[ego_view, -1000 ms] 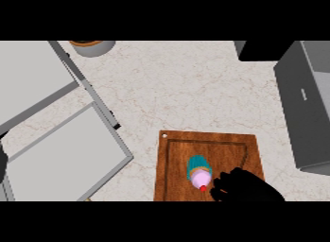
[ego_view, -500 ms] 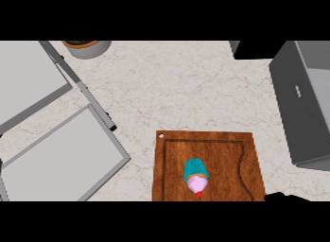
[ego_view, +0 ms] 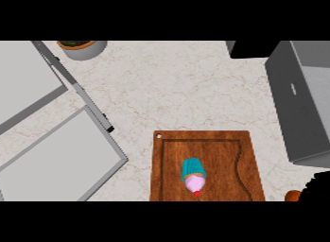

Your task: Pick the squash from the cutting board and place it in the cardboard box

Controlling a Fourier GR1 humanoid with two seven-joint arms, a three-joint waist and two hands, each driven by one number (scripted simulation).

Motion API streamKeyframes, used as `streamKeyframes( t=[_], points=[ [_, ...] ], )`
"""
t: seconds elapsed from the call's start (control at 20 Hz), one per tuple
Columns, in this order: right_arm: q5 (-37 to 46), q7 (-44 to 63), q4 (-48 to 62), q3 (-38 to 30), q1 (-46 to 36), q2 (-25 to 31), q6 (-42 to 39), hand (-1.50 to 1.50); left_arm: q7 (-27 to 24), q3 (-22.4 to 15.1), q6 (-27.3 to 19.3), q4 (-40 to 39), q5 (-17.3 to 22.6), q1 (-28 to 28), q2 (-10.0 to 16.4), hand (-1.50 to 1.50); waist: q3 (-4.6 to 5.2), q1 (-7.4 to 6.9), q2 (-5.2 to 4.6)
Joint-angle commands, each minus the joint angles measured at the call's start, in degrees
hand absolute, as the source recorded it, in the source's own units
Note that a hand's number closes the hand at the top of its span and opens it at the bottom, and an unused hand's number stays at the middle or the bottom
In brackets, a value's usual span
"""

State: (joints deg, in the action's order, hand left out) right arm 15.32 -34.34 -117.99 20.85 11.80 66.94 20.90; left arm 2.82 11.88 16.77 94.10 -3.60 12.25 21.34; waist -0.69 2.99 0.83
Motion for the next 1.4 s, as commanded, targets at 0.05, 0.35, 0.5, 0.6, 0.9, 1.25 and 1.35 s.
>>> streamKeyframes(
  t=[0.05,0.35,0.5,0.6,0.9,1.25,1.35],
  points=[
    [-17.47,3.91,3.81,-12.38,-0.3,0.93,-2.53,1.5,-2.58,-4.45,-0.07,-1.59,-1.03,-0.67,-4.49,0.0,0.74,0.14,-0.95],
    [-29.69,8.63,14.39,-21.03,-7.71,3.33,-12.2,1.5,-3.88,-7.07,0.35,-2.12,-2.51,-0.25,-7.13,0.0,0.76,-2.9,-1.24],
    [-31.13,4.63,25.62,-23.51,-10.72,4.25,-16.88,1.5,-3.58,-7.93,-0.28,-2.19,-4.05,0.7,-7.99,0.0,0.64,-3.87,-1.46],
    [-25.89,5.77,29.1,-21.89,-14.35,5.49,-16.43,1.5,-3.76,-8.16,-0.18,-2.07,-4.4,2.06,-8.04,0.0,0.66,-4.87,-1.55],
    [-17.13,3.58,39.6,-15.16,-17.19,9.89,-23.6,1.5,-3.52,-8.59,1.39,-3.79,-3.35,4.41,-9.26,0.0,0.65,-7.17,-2.43],
    [-8.27,-2.17,52.16,-8.28,-24.6,7.85,-31.05,1.5,-3.66,-8.85,3.29,-4.24,-3.22,5.42,-9.32,0.0,0.55,-9.14,-2.56],
    [-3.92,-3.17,56.13,-6.6,-25.76,8.3,-30.98,1.5,-4.78,-8.81,2.81,-4.72,-4.02,5.48,-9.63,0.0,0.53,-9.68,-2.84]
  ],
)
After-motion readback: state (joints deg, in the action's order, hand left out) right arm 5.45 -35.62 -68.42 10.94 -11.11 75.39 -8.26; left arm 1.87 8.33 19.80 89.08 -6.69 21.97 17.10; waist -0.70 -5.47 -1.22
